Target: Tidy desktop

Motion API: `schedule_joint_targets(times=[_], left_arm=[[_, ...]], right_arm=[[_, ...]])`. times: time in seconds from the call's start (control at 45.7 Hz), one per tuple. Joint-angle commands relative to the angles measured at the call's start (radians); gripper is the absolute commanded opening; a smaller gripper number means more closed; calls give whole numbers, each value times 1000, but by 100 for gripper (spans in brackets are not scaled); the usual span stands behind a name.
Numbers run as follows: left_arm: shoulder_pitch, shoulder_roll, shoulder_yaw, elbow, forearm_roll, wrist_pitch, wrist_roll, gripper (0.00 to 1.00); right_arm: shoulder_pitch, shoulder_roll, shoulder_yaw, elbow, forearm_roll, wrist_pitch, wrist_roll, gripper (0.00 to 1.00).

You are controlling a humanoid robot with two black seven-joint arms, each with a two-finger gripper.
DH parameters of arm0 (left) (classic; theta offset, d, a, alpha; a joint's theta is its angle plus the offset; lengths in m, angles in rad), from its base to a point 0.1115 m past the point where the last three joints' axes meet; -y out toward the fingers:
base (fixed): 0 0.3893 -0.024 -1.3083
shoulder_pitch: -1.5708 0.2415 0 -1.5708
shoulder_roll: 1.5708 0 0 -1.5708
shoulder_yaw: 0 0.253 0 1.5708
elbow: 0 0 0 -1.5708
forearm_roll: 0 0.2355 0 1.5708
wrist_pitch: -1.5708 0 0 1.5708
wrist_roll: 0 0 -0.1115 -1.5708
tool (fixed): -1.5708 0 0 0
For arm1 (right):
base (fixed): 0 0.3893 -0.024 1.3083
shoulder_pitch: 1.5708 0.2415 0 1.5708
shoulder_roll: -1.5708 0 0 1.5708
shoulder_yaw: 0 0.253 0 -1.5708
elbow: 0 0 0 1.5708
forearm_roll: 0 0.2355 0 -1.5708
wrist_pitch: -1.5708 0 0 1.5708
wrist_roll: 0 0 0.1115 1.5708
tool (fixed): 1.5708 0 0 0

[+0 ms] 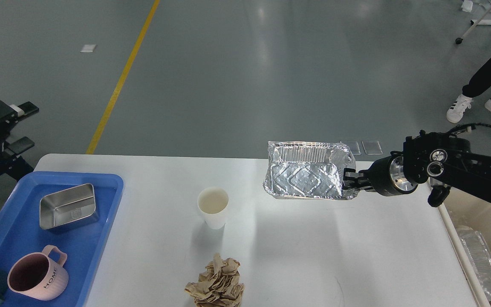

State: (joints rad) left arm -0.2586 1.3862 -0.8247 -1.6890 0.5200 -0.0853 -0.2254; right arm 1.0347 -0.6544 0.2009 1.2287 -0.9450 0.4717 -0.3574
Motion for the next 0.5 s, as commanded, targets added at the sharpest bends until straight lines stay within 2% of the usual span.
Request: schedule_joint_targets(times=[0.0, 0.219, 0.307, 0.372, 0.482], left_arm=[[2, 48, 59, -74, 97, -10, 11, 97], [4, 71, 209, -74, 184, -25, 37, 97], [4, 71, 260, -74, 186, -21, 67, 97], [6, 66, 285, -74, 184, -16, 132, 97], [-4, 51, 294, -74, 184, -10, 300, 97]], right_arm=[[1, 2, 0, 0, 0, 1, 0, 0], [1, -1, -6, 0, 2, 1, 0, 0], [-1, -1, -3, 0, 2, 1, 0, 0], [-2, -2, -6, 0, 2, 1, 0, 0], [-2, -2, -6, 0, 2, 1, 0, 0]])
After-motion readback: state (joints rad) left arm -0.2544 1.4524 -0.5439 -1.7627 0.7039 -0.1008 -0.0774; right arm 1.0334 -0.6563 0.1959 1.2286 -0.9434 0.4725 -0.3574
